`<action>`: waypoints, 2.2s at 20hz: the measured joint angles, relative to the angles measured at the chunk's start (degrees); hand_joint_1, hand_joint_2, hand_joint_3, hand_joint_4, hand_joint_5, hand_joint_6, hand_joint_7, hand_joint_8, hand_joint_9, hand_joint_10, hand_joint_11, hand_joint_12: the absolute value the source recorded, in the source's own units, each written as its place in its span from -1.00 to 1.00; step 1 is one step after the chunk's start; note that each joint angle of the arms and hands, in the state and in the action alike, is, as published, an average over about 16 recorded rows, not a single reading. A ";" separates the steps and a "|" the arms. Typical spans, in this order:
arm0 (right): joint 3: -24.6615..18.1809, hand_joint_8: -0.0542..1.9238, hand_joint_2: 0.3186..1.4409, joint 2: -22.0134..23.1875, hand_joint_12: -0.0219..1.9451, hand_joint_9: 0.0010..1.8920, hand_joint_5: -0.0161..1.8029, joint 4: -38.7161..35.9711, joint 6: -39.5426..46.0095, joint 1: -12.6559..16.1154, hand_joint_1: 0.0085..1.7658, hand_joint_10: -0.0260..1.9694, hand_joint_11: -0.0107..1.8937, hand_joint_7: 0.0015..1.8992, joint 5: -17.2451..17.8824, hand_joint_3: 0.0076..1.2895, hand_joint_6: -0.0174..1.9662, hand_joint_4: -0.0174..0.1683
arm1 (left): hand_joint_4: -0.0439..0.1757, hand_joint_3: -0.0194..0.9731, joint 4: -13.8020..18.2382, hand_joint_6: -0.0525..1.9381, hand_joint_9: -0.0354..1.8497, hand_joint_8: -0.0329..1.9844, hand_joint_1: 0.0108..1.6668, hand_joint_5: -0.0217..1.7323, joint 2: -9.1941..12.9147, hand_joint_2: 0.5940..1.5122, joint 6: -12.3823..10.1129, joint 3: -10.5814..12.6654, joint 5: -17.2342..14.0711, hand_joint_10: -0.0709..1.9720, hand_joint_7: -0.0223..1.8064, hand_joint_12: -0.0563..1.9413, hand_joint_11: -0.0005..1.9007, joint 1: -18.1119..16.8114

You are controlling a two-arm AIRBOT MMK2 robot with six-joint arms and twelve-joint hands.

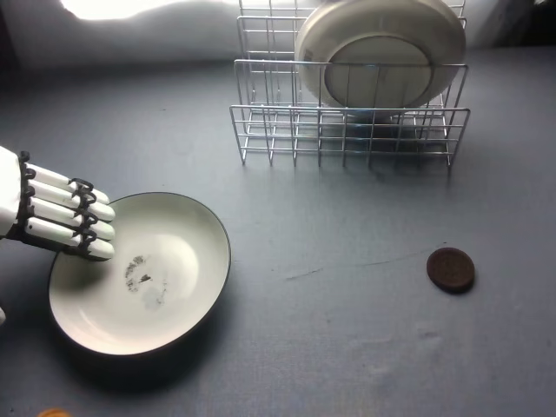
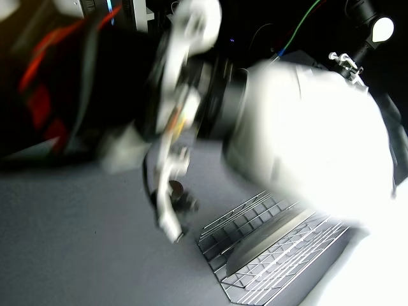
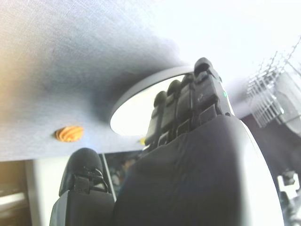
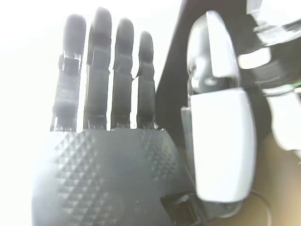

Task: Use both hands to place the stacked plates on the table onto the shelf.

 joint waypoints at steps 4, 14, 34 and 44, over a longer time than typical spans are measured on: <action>-8.30 -0.93 0.19 0.47 -0.21 -0.49 -0.53 15.28 -24.86 -3.19 -0.40 -0.95 -0.73 -0.51 0.47 -0.99 -0.94 -0.81 | -0.65 -0.93 -0.18 -0.96 -0.99 -0.97 -1.00 -0.97 0.03 0.29 -1.26 -0.49 1.50 -0.96 -0.96 -0.95 -0.98 1.26; -14.30 -0.93 0.04 -5.36 -0.93 -0.97 -0.96 38.85 -62.44 -14.35 -0.71 -0.95 -0.97 -0.98 1.67 -0.99 -0.95 -0.78 | -0.68 -0.93 -0.76 -0.98 -0.99 -0.97 -0.99 -0.99 0.32 0.29 -3.98 -1.68 4.40 -0.97 -0.96 -0.95 -0.98 4.10; -3.42 -0.93 0.23 -20.99 -0.93 -0.98 -0.96 45.58 -69.15 -23.56 0.28 -0.95 -0.97 -0.99 -0.48 -0.99 -0.94 -0.77 | -0.69 -0.93 -1.16 -0.98 -0.99 -0.97 -0.99 -0.99 0.58 0.30 -4.31 -2.31 5.15 -0.97 -0.97 -0.95 -0.98 4.80; 1.83 -0.93 0.32 -27.66 -0.27 -0.81 -0.78 49.25 -69.31 -24.61 0.45 -0.93 -0.97 -0.81 1.69 -0.99 -0.94 -0.77 | -0.69 -0.93 -1.15 -0.98 -0.99 -0.97 -0.99 -0.99 0.57 0.31 -4.31 -2.31 5.15 -0.97 -0.97 -0.95 -0.98 4.76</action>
